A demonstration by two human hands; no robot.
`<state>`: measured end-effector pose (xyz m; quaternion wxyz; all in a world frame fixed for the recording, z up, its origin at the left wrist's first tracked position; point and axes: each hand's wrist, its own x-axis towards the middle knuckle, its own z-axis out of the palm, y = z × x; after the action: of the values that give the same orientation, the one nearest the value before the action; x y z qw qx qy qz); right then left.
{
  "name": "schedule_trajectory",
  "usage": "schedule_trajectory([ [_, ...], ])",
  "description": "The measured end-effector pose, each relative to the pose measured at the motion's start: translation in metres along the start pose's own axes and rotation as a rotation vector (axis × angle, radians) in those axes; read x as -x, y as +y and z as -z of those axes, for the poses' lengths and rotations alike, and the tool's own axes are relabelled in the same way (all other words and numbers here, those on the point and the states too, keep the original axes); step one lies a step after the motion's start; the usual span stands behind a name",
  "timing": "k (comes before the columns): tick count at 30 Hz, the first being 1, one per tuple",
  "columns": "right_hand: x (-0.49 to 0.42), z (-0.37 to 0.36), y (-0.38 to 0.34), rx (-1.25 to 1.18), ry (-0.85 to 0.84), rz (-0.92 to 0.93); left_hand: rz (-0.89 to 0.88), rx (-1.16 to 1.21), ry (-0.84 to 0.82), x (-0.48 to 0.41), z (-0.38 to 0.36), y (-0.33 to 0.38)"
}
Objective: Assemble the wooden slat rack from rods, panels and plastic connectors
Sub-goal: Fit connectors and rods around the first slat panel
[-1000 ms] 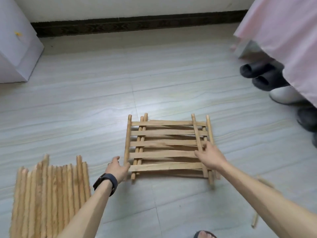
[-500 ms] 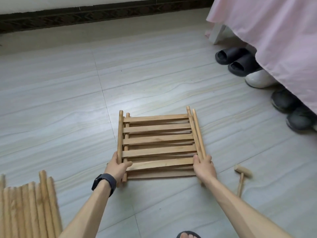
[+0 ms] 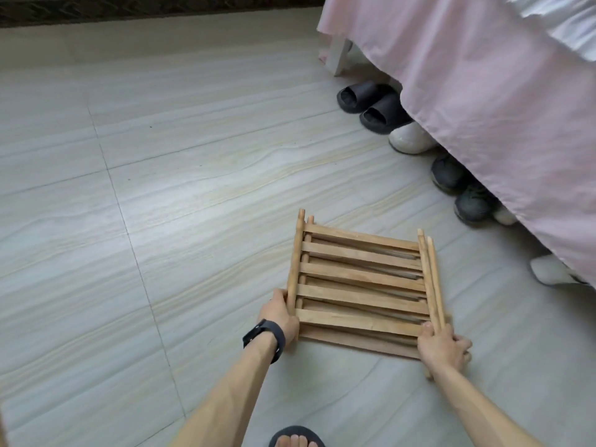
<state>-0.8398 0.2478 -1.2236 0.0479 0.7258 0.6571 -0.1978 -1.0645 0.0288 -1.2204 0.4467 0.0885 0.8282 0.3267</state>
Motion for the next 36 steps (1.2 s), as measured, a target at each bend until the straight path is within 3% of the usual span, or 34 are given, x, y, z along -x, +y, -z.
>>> schedule_trajectory([
  [4,-0.005,0.005,0.015,-0.013,0.093,0.042,-0.015,-0.16,0.068,0.002,-0.02,0.005],
  [11,-0.009,0.017,-0.016,0.039,0.135,-0.057,-0.072,-0.205,0.188,0.006,-0.012,0.025],
  [13,-0.006,0.022,-0.026,-0.035,0.14,-0.066,-0.055,-0.171,0.19,0.007,0.004,0.037],
  [18,0.03,0.025,-0.075,-0.211,0.089,0.107,-0.03,0.075,0.221,0.005,0.085,0.035],
  [22,0.084,0.002,-0.131,-0.271,-0.06,0.294,0.029,0.156,0.296,0.023,0.165,-0.017],
  [26,0.153,-0.043,-0.175,-0.214,-0.219,0.506,0.232,0.124,0.378,0.067,0.216,-0.112],
  [31,0.22,-0.105,-0.178,-0.09,-0.329,0.681,0.407,0.219,0.417,0.112,0.21,-0.225],
  [36,0.219,-0.14,-0.147,0.096,-0.281,0.801,0.414,0.269,0.555,0.121,0.174,-0.261],
])
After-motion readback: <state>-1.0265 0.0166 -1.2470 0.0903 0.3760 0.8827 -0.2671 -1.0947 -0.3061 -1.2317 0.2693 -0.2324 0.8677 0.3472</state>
